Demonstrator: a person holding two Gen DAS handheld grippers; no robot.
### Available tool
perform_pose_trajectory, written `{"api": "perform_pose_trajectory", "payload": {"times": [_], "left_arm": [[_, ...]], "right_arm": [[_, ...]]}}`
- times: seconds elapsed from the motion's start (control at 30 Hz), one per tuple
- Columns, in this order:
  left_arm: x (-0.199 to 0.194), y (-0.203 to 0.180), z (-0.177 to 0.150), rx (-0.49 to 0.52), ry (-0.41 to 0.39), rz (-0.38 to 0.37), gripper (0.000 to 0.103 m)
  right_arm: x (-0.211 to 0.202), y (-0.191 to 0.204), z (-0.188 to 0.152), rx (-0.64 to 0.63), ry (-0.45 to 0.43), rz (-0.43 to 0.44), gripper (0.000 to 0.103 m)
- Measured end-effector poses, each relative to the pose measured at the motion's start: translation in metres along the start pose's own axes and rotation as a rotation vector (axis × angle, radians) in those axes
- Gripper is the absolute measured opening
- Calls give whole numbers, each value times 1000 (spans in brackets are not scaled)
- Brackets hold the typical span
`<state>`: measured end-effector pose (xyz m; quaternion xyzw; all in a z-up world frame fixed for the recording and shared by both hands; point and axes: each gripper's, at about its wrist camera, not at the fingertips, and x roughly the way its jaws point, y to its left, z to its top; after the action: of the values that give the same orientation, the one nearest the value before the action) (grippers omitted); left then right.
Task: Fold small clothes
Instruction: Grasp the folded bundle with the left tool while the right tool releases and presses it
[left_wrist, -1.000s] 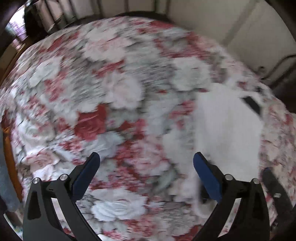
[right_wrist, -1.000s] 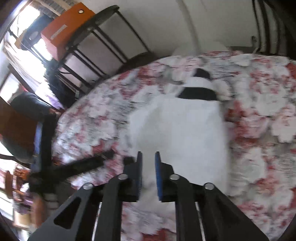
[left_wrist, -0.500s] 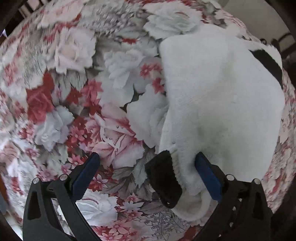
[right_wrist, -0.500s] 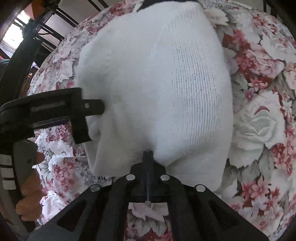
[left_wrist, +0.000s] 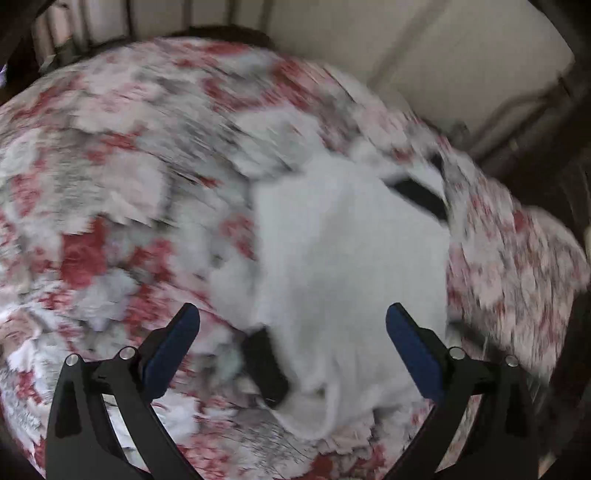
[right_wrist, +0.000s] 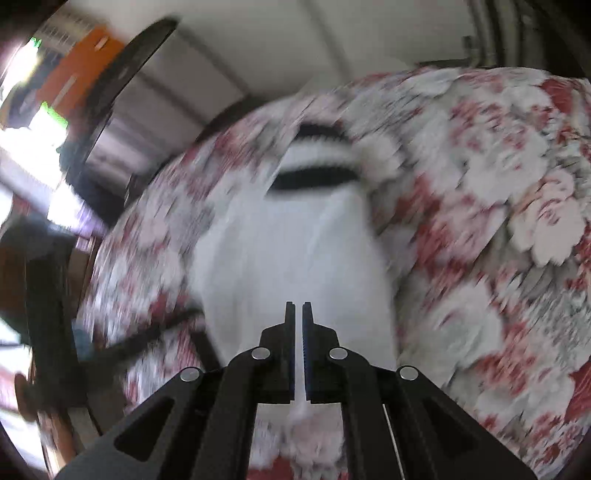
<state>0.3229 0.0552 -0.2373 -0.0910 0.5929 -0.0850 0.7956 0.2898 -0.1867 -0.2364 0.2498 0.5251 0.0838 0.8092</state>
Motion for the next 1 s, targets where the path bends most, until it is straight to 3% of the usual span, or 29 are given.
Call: {"api": "perform_pose_trajectory", "payload": {"times": [0.1, 0.2, 0.23, 0.33, 0.5, 0.63, 0.73, 0.83, 0.93, 1.0], "left_arm": [[30, -12, -7, 53, 89, 59, 98], [71, -5, -15, 61, 228, 174, 99], [77, 2, -14, 23, 241, 137, 99], [80, 21, -7, -71, 268, 49, 99], [79, 19, 2, -85, 252, 40, 99], [52, 21, 18, -120, 148, 33, 98], [32, 24, 19, -140, 89, -5, 98], [43, 24, 13, -142, 132, -30, 98], [70, 14, -4, -65, 202, 87, 99], [84, 11, -11, -59, 217, 105, 99]], "right_arm": [[13, -4, 20, 29, -13, -5, 5], [42, -5, 46, 48, -14, -21, 5], [57, -9, 54, 64, 7, -27, 0], [96, -24, 66, 129, 73, -62, 0], [90, -20, 70, 87, 86, -70, 0], [48, 3, 51, -42, 41, -82, 5], [16, 13, 17, -140, 19, -110, 5], [1, 8, -18, -134, 34, -116, 5], [18, 2, -41, -100, 106, -125, 4], [44, -2, -54, -106, 167, -183, 0]]}}
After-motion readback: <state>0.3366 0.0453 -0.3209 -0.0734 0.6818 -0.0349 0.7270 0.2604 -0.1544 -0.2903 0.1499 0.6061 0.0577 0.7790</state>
